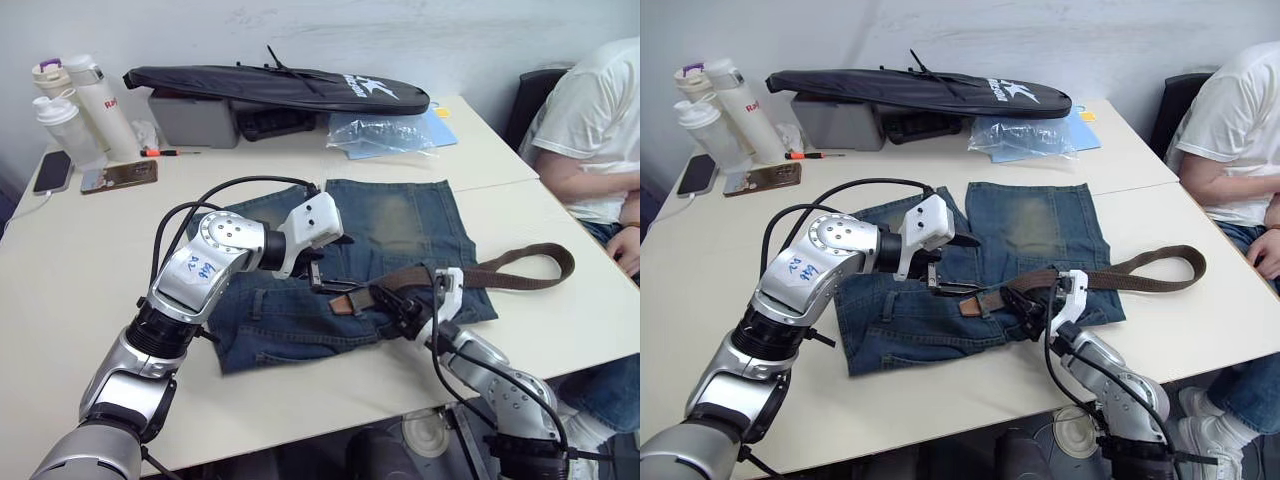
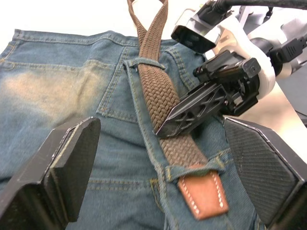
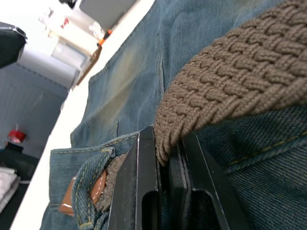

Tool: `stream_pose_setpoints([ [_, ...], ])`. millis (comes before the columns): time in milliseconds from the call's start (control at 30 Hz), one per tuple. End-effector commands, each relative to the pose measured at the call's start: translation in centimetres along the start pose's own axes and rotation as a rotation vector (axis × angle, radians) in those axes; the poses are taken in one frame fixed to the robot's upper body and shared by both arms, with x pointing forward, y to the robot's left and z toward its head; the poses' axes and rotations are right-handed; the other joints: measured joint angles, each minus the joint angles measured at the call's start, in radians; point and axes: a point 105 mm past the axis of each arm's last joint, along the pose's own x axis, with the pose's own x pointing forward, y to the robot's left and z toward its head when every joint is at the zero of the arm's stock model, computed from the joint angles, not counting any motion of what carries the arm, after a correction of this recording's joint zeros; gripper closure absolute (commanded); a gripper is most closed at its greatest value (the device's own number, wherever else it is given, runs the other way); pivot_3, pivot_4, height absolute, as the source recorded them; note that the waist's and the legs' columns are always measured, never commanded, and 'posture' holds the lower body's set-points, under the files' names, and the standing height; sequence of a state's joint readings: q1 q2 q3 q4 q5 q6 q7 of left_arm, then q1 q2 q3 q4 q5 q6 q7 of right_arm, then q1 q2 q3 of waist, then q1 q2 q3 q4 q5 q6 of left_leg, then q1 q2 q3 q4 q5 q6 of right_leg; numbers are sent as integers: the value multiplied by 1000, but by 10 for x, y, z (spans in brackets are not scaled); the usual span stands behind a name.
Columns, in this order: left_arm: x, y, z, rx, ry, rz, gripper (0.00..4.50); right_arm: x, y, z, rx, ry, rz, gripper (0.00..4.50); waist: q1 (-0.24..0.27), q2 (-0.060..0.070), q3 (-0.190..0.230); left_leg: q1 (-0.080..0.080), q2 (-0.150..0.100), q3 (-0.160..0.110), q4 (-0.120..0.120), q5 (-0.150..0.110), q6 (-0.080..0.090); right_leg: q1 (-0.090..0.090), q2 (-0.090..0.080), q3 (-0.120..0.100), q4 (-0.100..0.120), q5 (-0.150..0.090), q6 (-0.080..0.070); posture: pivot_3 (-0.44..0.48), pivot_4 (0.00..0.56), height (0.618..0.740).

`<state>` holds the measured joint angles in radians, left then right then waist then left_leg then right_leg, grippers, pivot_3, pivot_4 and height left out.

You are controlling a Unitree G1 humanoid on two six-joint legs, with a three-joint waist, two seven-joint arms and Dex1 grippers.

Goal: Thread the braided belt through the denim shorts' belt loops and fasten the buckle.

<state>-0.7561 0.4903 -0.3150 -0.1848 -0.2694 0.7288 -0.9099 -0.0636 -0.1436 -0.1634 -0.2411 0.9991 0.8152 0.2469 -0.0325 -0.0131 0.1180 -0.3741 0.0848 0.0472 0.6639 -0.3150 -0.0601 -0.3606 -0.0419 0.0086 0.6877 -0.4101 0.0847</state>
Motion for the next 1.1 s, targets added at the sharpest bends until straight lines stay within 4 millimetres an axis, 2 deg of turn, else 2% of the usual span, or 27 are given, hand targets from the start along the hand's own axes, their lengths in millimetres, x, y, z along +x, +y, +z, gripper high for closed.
stream_pose_setpoints([
  [33, -3, -1, 10, 39, -29, 6, 0, -4, -7, -9, 132, -23, -6, 4458, 0, 0, 0, 1, 0, -1, 0, -1, -2, 0, 1, 1, 0, 0, 0, 0, 150, 645],
  [133, -3, -1, 9, 40, -27, 5, 0, -16, -11, 1, 152, -71, -16, 4458, 6, 2, 1, 2, -1, -1, 0, -2, -3, 0, 1, 3, 0, 0, 0, 0, 150, 645],
  [167, -3, -1, 9, 40, -27, 5, 0, -20, -11, 7, 161, -99, -16, 3626, 7, 3, 2, 3, -1, -1, 1, -2, -3, -1, 1, 3, 0, 0, 1, 0, 150, 645],
  [200, -3, -1, 9, 40, -28, 5, 0, -24, -13, 12, 161, -125, -28, 3350, 10, 4, 3, 3, -2, -1, 1, -2, -3, -2, 1, 3, 0, 0, 1, 0, 150, 645],
  [300, -3, -1, 10, 42, -30, 4, 0, -36, -18, 23, 167, -180, -62, 2025, 17, 5, 3, -1, -4, -1, 2, -2, -3, -7, 1, 10, 0, 2, 3, 0, 150, 645],
  [433, -2, -1, 10, 44, -32, 2, 0, -47, -23, 33, 198, -242, -90, 2025, 30, 6, 4, -2, -8, -1, 2, -3, -1, -9, 3, 25, -1, 4, 8, 0, 150, 645],
  [567, -2, 0, 9, 46, -28, 0, 0, -58, -20, 55, 249, -351, -44, 2025, 33, 7, 5, -5, -15, -1, 4, -4, 4, -10, 1, 33, -2, 5, 11, 0, 150, 645],
  [667, -3, 1, 9, 49, -26, -1, 0, -62, -12, 59, 260, -358, 2, 2025, 32, 10, 6, -13, -18, -2, 7, -4, 9, -15, 1, 38, -4, 8, 16, 0, 150, 645],
  [767, -5, 2, 9, 52, -23, 2, 0, -70, -6, 63, 259, -373, 35, 2025, 32, 11, 6, -15, -19, -5, 7, -4, 11, -15, 1, 40, -8, 10, 20, 0, 150, 645],
  [1000, -6, 4, 8, 54, -16, 6, 0, -77, -11, 77, 273, -438, 46, 2025, 33, 12, 7, -16, -20, -6, 10, -6, 14, -15, 1, 43, -9, 11, 21, 0, 150, 645],
  [1100, -7, 4, 8, 55, -14, 6, 0, -75, -12, 79, 277, -437, 49, 2754, 32, 13, 8, -16, -20, -6, 11, -6, 14, -15, 2, 45, -9, 11, 22, 0, 150, 645],
])
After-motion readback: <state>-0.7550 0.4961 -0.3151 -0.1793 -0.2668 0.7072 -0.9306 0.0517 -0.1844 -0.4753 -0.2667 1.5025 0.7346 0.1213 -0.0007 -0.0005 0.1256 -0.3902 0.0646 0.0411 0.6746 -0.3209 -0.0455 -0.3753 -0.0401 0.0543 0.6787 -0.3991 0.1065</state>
